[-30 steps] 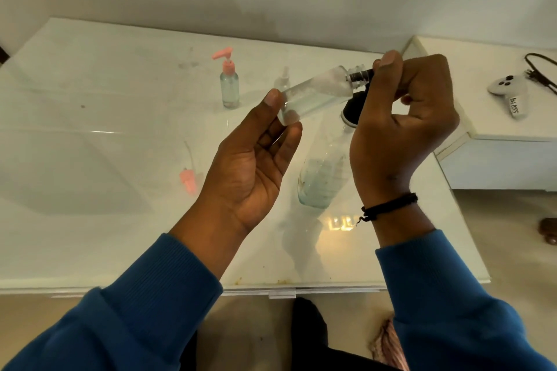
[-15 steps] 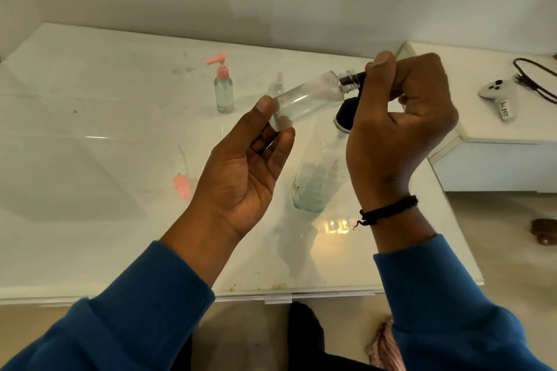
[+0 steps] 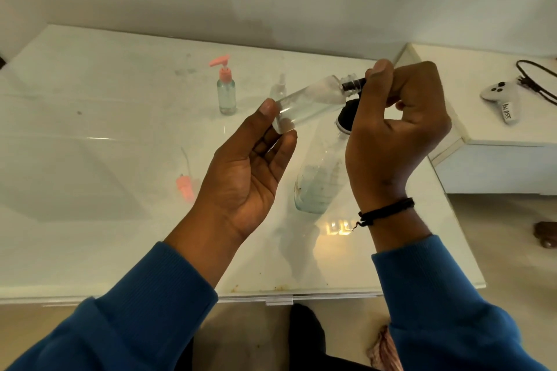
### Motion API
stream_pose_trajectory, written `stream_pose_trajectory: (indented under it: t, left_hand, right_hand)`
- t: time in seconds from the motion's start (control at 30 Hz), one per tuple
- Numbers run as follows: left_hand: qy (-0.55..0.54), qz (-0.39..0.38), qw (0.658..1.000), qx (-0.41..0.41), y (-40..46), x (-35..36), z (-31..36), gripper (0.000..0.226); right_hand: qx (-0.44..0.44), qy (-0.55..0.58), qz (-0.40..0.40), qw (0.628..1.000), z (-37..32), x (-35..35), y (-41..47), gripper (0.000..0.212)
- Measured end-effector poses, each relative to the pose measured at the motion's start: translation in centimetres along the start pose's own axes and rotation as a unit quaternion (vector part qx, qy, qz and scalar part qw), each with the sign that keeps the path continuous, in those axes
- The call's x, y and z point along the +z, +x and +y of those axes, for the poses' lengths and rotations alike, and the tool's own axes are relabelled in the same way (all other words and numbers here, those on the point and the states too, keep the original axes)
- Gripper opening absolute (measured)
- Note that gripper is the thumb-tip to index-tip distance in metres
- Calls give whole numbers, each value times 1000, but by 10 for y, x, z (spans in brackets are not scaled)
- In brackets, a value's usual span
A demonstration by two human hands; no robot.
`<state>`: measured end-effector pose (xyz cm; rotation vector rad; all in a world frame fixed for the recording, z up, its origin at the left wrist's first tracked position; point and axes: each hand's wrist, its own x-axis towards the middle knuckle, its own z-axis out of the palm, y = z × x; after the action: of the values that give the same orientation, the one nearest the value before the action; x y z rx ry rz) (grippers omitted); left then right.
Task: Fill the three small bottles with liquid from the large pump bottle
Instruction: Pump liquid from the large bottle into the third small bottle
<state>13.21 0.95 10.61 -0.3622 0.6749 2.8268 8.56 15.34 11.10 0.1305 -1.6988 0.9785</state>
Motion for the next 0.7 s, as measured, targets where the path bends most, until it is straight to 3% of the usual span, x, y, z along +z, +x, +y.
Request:
stream_pose_trajectory:
  t: [0.7]
  left_hand:
    - [-3,4,1000,-5,0,0,0,26]
  right_hand:
    - [4,9,3,1000,-1,0,4,35]
